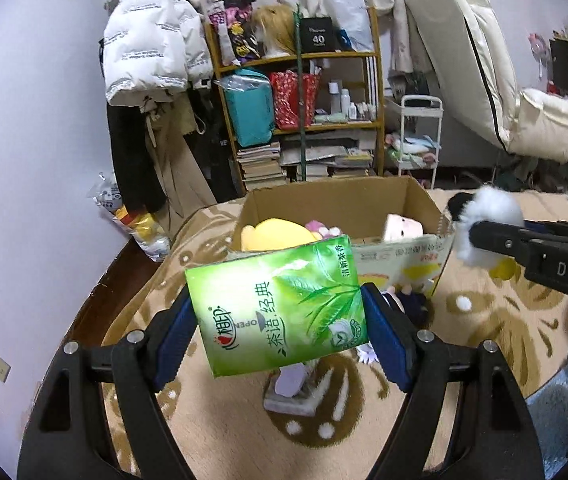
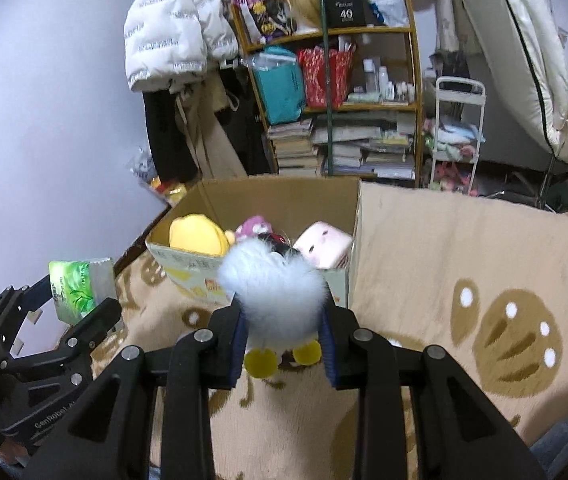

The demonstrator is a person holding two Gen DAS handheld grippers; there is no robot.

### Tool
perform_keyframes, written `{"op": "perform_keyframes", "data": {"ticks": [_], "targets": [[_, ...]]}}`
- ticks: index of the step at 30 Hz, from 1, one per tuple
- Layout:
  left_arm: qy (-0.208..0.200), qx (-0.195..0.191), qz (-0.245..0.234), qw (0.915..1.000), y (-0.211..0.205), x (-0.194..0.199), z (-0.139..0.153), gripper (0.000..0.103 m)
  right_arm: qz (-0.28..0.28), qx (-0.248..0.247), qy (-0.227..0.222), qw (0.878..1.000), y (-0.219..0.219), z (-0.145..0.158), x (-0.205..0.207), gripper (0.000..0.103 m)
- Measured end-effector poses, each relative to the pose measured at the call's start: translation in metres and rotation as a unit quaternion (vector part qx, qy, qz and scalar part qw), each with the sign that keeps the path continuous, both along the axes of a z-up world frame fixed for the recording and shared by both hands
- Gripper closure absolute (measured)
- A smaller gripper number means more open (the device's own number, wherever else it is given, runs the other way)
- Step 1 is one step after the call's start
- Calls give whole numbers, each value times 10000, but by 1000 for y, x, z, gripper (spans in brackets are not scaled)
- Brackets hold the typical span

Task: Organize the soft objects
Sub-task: 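Lift the green packet with the left tool while the right tool carries the doll over the box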

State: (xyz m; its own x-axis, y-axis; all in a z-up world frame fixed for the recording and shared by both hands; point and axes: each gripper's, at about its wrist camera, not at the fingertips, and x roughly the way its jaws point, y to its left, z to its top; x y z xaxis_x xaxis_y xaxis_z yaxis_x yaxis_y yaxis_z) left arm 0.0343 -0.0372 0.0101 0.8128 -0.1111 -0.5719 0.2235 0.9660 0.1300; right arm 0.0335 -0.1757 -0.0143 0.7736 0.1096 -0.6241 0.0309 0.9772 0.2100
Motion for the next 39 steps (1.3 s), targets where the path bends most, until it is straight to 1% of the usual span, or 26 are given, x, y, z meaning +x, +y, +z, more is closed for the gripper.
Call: {"op": "perform_keyframes", "data": {"ticks": [2,6,11,13,16,19,22,29,34,39], "targets": [[-152,-62,133,9998,7,0,5,25,-32,5,-79,10000,-2,3,0,70],[-392,-141,208,9989,13,-4,12,25,-129,119,-216,9996,-10,10,1,70],[-579,-76,201,9981,16,-1,16,25,-195,184,-379,9989,-17,17,1,70],[-586,-98,176,9981,16,2,19,25,-172,206,-473,9985,-18,21,2,70],[-586,-233,100,9980,14,7,26,25,-167,144,-584,9980,-17,27,4,70],[-712,-228,4,9972,11,10,33,25,-152,98,-652,9977,-16,33,10,70],[-707,-243,-48,9972,7,20,40,25,-112,56,-720,9973,-14,37,17,70],[-873,-311,-12,9957,3,46,56,25,-30,123,-719,9973,-12,43,34,70],[-923,-217,-50,9955,-2,63,59,25,17,76,-758,9971,-12,50,51,70],[-1024,19,-143,9946,-9,76,51,25,180,-105,-805,9965,-10,56,67,70]]}}
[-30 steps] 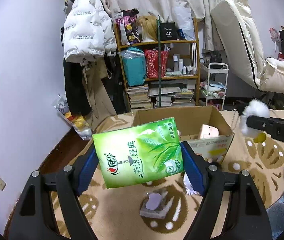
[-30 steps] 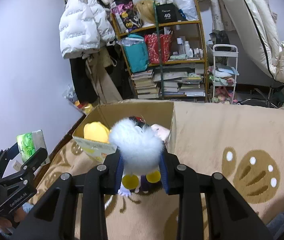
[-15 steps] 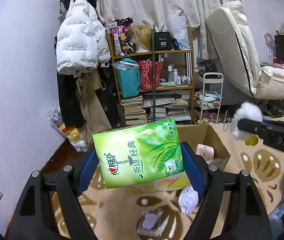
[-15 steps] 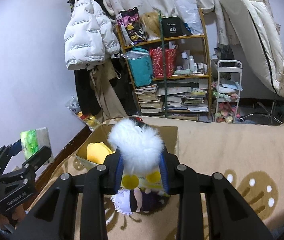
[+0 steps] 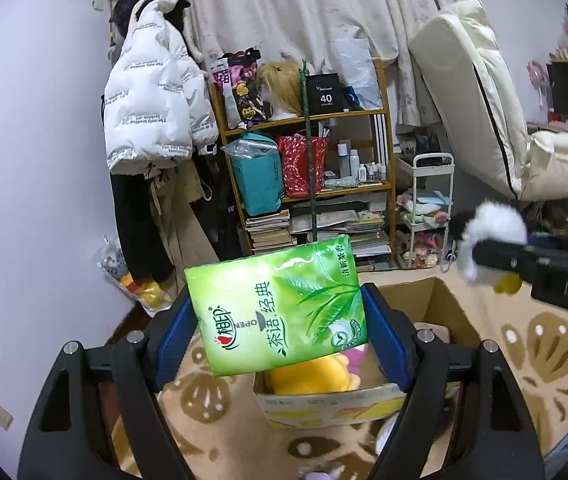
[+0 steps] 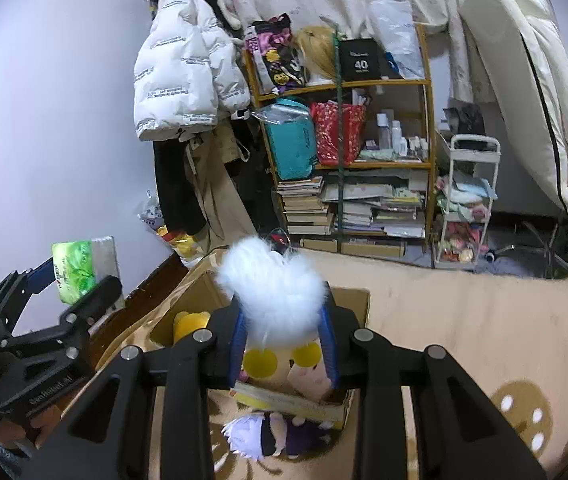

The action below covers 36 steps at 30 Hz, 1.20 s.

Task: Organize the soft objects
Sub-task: 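Lift the green packet with the left tool while the right tool carries the doll over the box, then drop the green packet into the box with the left tool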

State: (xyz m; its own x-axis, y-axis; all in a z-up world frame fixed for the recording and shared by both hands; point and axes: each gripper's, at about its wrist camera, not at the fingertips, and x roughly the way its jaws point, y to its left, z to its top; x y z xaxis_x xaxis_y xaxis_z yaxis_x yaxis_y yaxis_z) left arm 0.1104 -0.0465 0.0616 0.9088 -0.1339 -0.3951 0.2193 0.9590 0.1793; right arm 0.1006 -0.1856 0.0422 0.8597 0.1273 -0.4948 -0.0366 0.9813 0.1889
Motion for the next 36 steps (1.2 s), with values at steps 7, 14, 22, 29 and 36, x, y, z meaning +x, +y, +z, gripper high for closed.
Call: {"op": "perform_keyframes", "data": {"ticks": [7,14,22,29,36], "targets": [[233,-38,-39,9997,0,23,-24,24,126,101,77,9998,-2,-13,19,69],[530,-107,-40,9985,1,45,-49,24,166,173,292,9993,-5,-39,32,69],[757,-96,-141,9970,-6,61,-66,24,210,532,490,9972,-14,-64,46,69],[956,25,-429,9945,-20,63,-80,24,203,415,693,9965,-12,-78,53,69],[1120,89,-610,9918,-27,60,-89,15,164,497,768,9957,-16,-79,51,69]]}}
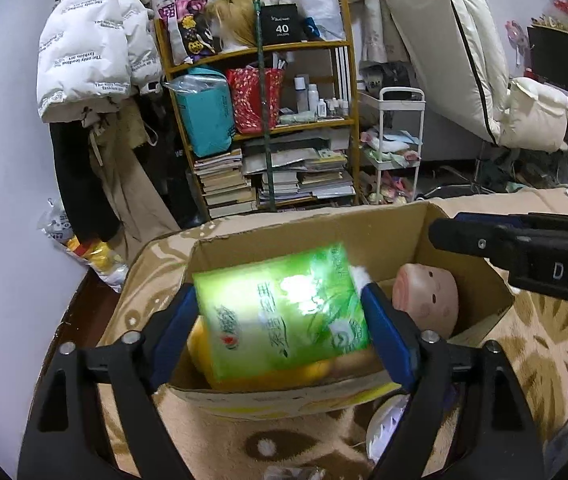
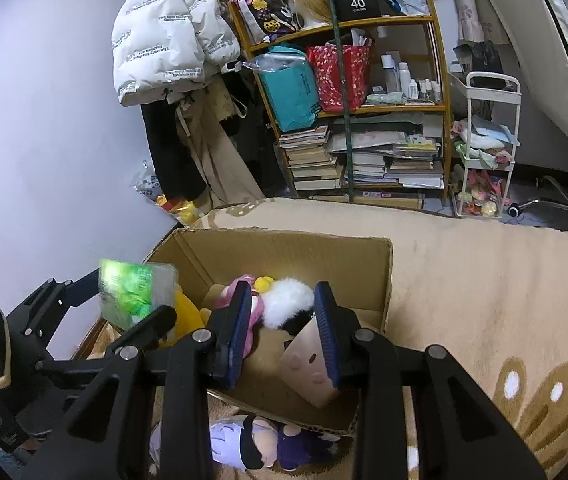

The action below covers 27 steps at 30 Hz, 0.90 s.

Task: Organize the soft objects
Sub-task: 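Drop the green packet into the box with the left tool, then move both tools back down toward the clear plastic box and doll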

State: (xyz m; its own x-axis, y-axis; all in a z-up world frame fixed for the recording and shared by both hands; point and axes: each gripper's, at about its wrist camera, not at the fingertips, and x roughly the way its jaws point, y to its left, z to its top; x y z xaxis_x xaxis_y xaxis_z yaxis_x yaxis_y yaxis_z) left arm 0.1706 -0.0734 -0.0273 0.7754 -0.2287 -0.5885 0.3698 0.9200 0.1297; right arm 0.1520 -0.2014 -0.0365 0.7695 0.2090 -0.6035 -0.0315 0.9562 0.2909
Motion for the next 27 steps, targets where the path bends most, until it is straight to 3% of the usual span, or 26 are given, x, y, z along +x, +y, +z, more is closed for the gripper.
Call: {"op": "perform_keyframes", "data": {"ticks": [1,9,13,17,20,27], "targets": [[-30,-9,32,10000,1,-1,0,11,6,21,15,10000,-1,0,1,69],[29,69,247,9997,8,-3,0,10,-43,58,110,9999,-3,-1,0,68],[98,146,350,9992,13,-8,2,10,-95,80,158,9998,-4,-2,-5,46],[88,147,459,9988,20,-16,9,9,-137,63,148,9998,-3,3,-15,42],[77,155,558,9983,27,-25,15,8,-187,47,119,9997,-1,7,-23,25],[95,200,795,9966,45,-49,29,4,-191,-66,93,9998,10,17,-44,6]]}}
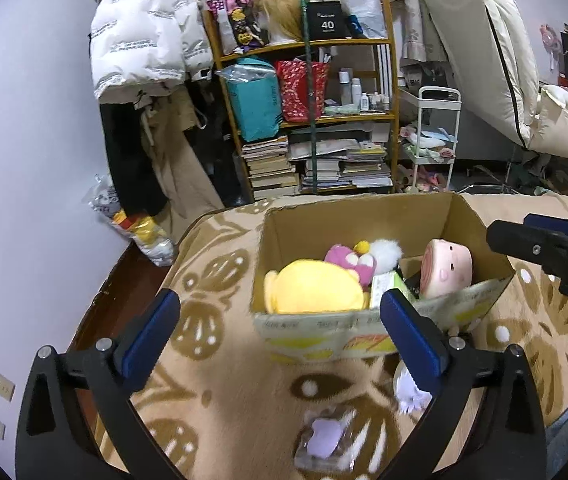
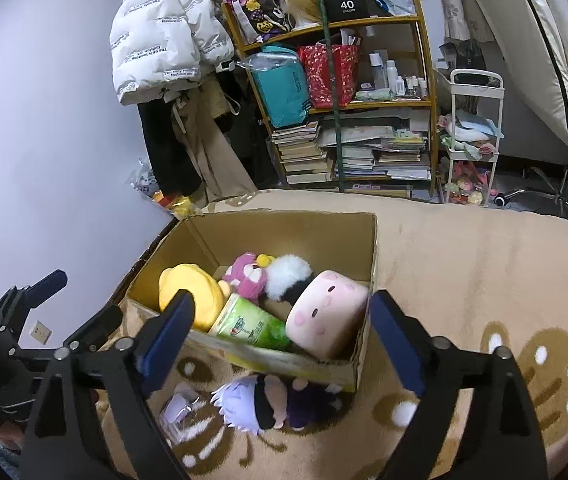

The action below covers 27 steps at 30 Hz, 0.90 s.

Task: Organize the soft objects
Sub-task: 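Move both tools back down toward the clear plastic box and doll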

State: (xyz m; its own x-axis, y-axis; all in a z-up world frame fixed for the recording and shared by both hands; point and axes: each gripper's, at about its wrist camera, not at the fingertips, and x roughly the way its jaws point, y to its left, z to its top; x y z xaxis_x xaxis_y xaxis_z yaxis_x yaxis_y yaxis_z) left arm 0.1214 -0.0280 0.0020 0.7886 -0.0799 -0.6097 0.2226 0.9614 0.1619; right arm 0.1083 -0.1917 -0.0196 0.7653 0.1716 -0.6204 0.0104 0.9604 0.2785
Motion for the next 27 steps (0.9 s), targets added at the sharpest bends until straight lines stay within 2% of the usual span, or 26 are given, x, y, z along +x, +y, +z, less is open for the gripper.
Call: {"op": "perform_keyframes", "data": {"ticks": [3,13,27], "targets": [[38,-14,98,9999,8,-12,3,4,-8,1,-6,10000,4,4,-9,2],[197,-29,283,9994,29,-42,2,4,-44,-84,47,9999,13,9,-31,0],[374,80,305,9988,32,-51,-8,4,78,-225,217,9995,32,-3,-38,0]]}}
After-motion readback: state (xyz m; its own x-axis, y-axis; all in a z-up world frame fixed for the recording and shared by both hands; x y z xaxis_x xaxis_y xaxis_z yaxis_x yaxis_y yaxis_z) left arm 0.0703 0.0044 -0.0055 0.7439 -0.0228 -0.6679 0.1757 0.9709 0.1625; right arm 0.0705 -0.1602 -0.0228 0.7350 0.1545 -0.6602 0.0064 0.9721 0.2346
